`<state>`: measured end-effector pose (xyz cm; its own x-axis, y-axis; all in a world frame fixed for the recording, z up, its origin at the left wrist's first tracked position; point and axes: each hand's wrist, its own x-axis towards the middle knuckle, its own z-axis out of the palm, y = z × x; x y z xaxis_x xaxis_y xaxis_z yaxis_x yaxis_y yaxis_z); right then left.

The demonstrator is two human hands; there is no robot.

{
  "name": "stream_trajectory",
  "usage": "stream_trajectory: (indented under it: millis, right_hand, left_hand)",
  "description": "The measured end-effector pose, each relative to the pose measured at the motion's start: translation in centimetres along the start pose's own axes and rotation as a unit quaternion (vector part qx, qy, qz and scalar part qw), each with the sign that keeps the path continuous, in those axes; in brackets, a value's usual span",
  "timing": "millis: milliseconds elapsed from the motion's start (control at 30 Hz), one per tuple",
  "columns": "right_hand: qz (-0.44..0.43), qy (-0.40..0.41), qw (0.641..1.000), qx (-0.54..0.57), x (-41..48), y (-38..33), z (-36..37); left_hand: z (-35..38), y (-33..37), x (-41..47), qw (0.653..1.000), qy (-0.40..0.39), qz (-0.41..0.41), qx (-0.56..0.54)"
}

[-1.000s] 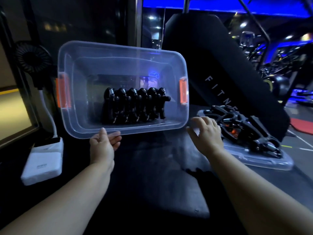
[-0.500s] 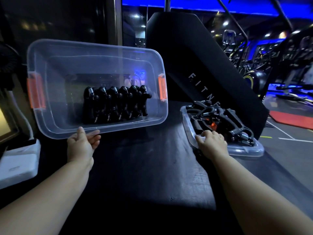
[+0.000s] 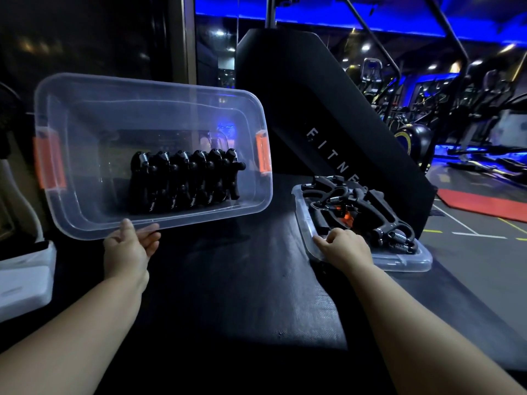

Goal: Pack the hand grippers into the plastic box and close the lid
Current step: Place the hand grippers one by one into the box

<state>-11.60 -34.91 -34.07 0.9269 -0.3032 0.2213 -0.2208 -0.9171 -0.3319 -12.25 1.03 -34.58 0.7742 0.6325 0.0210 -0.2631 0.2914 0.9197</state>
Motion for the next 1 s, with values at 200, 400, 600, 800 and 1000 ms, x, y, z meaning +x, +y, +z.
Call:
stream_trajectory:
  millis: [200,400,600,800,1000]
  right_hand:
    - [-0.021,-0.009,1.0,-0.002,-2.3,0.0,-0.5]
    - [-0.029,-0.015,0.999,-0.007,-4.0,-0.3,-1.1]
    - [-0.03,-0.014,0.999,0.0,-4.4,-0.4,-1.4]
    - [-0.026,-0.006,0.999,0.031,-4.2,-0.2,-1.3]
    - [-0.057,0.098,0.989,0.093,-3.5,0.6,-1.8]
  left_hand:
    - [0.0,0.0,-0.1,1.0,-0.006,-0.001,-0.002]
    - [0.0,0.2,-0.3,1.0,-0.004,-0.008,-0.002]
    - [0.0,0.2,-0.4,1.0,-0.009,-0.005,0.003]
    - [-0.1,0.3,-0.6,1.0,-0.009,0.0,0.0]
    - [-0.1,0.2,-0.5,1.0,-0.008,0.004,0.003]
